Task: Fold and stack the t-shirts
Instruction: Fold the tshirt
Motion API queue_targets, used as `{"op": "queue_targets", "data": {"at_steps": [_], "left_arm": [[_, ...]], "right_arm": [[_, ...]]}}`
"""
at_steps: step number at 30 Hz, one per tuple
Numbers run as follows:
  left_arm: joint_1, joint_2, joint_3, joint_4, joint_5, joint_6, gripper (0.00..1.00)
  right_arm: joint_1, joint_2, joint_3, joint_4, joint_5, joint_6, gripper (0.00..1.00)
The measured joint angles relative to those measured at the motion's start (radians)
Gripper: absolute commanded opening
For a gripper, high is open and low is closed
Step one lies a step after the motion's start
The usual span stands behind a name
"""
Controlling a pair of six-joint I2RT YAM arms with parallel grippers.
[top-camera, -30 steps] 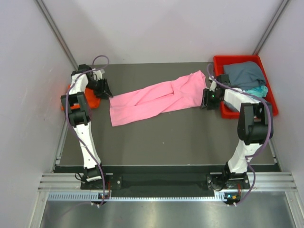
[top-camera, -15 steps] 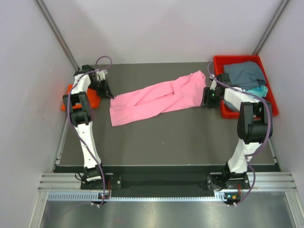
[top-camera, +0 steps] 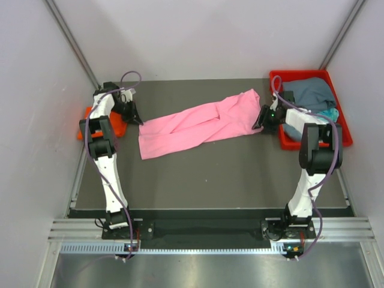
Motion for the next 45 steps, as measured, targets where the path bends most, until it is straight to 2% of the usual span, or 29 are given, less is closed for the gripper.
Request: {"op": "queue_targets", "data": {"at_steps": [4, 5, 8, 11, 14, 26, 45], "left_arm": [[0.0, -0.001, -0.002, 0.0, -0.005, 0.001, 0.0], [0.0, -0.002, -0.004, 0.0, -0.008, 0.002, 0.0], [0.0, -0.01, -0.013, -0.002, -0.013, 0.004, 0.0], [0.002, -0.022, -0.028, -0.003, -0.016, 0.006, 0.0], [0.007, -0.034, -0.043, -0.007, -0.016, 0.007, 0.0], [0.056, -0.071, -0.09, -0.015, -0.008, 0.008, 0.0], [0.064, -0.204, -0.256, -0.025, -0.004, 0.024, 0.0]], "right_arm": [[0.003, 0.043, 0.046, 0.018, -0.01, 0.023, 0.48], [0.004, 0.054, 0.058, 0.018, -0.004, 0.025, 0.4], [0.005, 0.077, 0.077, 0.013, 0.021, 0.027, 0.22], [0.005, 0.084, 0.082, 0.007, 0.049, 0.025, 0.08], [0.018, 0.084, 0.082, 0.005, 0.067, 0.019, 0.02], [0.045, 0.108, 0.172, -0.012, 0.122, -0.033, 0.0], [0.057, 0.284, 0.419, -0.017, 0.114, -0.058, 0.0]]}}
